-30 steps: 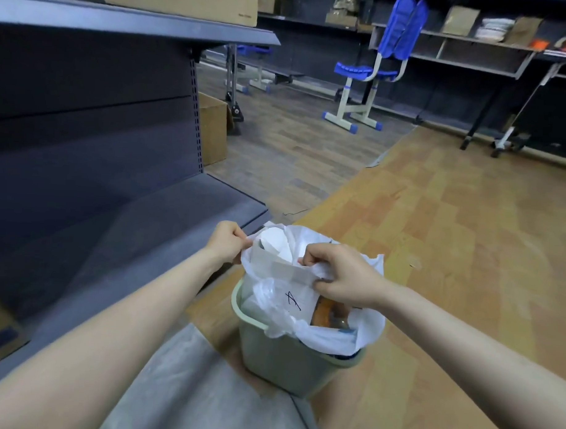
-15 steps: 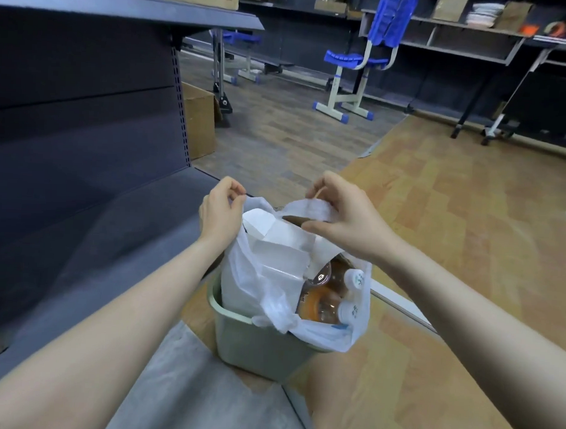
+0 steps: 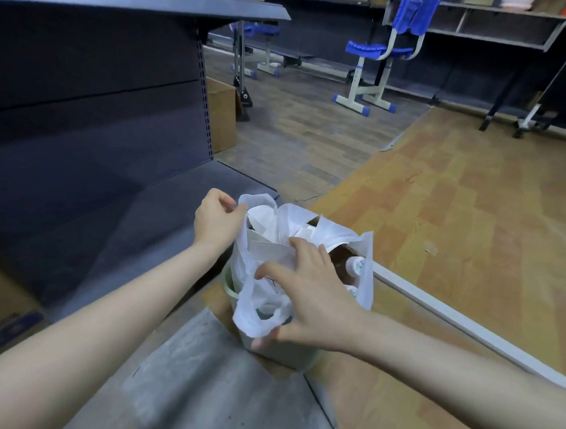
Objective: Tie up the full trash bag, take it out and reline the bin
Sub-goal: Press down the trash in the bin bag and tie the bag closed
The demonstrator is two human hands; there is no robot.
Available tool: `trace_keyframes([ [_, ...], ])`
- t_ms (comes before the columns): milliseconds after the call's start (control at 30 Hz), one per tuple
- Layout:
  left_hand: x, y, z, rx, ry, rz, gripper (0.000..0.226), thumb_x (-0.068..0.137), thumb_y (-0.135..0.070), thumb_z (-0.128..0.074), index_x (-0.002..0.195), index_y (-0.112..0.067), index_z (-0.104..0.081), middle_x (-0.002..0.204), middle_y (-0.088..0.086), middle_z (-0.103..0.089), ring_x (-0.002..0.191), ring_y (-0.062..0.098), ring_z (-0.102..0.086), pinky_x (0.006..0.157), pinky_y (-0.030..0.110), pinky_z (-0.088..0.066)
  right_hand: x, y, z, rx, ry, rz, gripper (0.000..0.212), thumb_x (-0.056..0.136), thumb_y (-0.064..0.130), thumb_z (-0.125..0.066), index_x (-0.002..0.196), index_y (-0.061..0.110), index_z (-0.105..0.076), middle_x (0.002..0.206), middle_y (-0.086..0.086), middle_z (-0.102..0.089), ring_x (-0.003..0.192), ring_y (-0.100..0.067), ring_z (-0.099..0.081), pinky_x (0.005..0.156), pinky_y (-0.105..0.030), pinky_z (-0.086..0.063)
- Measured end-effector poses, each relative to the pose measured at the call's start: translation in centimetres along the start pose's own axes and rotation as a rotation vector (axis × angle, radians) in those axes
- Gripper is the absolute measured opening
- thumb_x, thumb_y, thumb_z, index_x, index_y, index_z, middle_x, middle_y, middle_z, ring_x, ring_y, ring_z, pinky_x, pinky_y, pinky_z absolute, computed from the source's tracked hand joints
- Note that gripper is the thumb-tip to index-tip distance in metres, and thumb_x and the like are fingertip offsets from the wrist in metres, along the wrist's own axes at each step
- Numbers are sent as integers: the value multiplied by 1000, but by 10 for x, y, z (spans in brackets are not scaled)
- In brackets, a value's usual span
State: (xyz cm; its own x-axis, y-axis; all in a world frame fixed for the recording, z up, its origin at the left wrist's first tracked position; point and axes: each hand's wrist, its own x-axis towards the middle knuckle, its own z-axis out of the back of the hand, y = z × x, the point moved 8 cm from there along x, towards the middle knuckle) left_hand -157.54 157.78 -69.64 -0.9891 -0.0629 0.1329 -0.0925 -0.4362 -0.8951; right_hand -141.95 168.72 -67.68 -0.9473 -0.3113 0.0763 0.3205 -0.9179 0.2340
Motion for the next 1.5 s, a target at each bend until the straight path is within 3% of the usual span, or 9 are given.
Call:
trace_keyframes([
  [133, -40, -3, 24, -45, -105, -295, 29, 94, -20, -42, 71, -2, -44, 69, 5, -48, 67, 17, -39, 64, 29, -35, 9, -18, 15, -39, -389, 24, 28, 57, 21, -86, 65, 5, -64, 80, -16, -62, 67, -37, -60, 66, -46, -54],
  [367, -141, 49, -40, 609, 248, -1040, 41, 88, -45, -46, 108, -9, -52, 99, 8, -62, 92, 21, -49, 85, 29, -37, 29, -53, 32, 108, -428, -7, 21, 81, 10, -62, 70, -7, -65, 70, -16, -62, 64, -35, -58, 54, -40, -46],
  [500, -125, 49, -54, 648, 129, -1023, 37, 70, -17, -75, 88, -18, -43, 71, 0, -54, 72, 14, -39, 71, 24, -28, 25, -58, 70, 177, -622, 15, 36, 82, 25, -56, 66, -6, -67, 60, -19, -63, 56, -36, -59, 49, -39, -46],
  [633, -114, 46, -60, 635, 128, -1048, 19, 78, -19, -50, 78, -22, -32, 65, -1, -49, 69, 13, -31, 65, 24, -23, 23, -61, 110, 199, -815, 31, 54, 82, 39, -51, 66, -10, -65, 61, -22, -62, 56, -36, -58, 51, -46, -45],
  [867, -89, 52, -60, 638, 291, -982, 41, 80, -43, -62, 104, -15, -44, 102, 7, -56, 98, 22, -51, 103, 40, -32, 35, -72, 100, 265, -673, -77, 22, 78, 17, -73, 65, 0, -67, 60, -14, -66, 60, -32, -60, 54, -38, -43],
  [1067, -84, -35, -35, 211, 118, -855, 87, 76, -73, -44, 137, -14, -22, 137, 4, -25, 128, 23, -29, 113, 42, -25, 45, -82, 86, 287, -521, -216, 52, 78, 22, -74, 44, 17, -35, 44, 3, -41, 56, -27, -46, 54, -32, -30],
  [1167, -67, -73, -44, 161, 127, -769, 83, 75, -63, -53, 132, -5, -38, 135, 10, -38, 127, 21, -33, 113, 37, -25, 49, -75, 82, 300, -523, -185, 49, 75, 18, -75, 41, 21, -39, 42, 4, -42, 54, -25, -45, 54, -34, -35],
  [1400, -60, -56, -53, 245, 124, -735, 55, 82, -56, -53, 105, -6, -60, 102, 4, -56, 92, 13, -51, 69, 22, -42, 45, -76, 85, 477, -412, -112, 27, 66, 32, -82, 79, 14, -66, 74, -5, -64, 69, -8, -51, 64, -27, -40],
  [1500, -59, -48, -61, 340, 163, -793, 64, 85, -62, -39, 96, -5, -66, 92, 5, -66, 87, 20, -59, 80, 27, -45, 41, -81, 87, 499, -395, -119, 49, 71, 22, -80, 115, 17, -60, 111, 4, -65, 104, -8, -59, 89, -21, -45],
])
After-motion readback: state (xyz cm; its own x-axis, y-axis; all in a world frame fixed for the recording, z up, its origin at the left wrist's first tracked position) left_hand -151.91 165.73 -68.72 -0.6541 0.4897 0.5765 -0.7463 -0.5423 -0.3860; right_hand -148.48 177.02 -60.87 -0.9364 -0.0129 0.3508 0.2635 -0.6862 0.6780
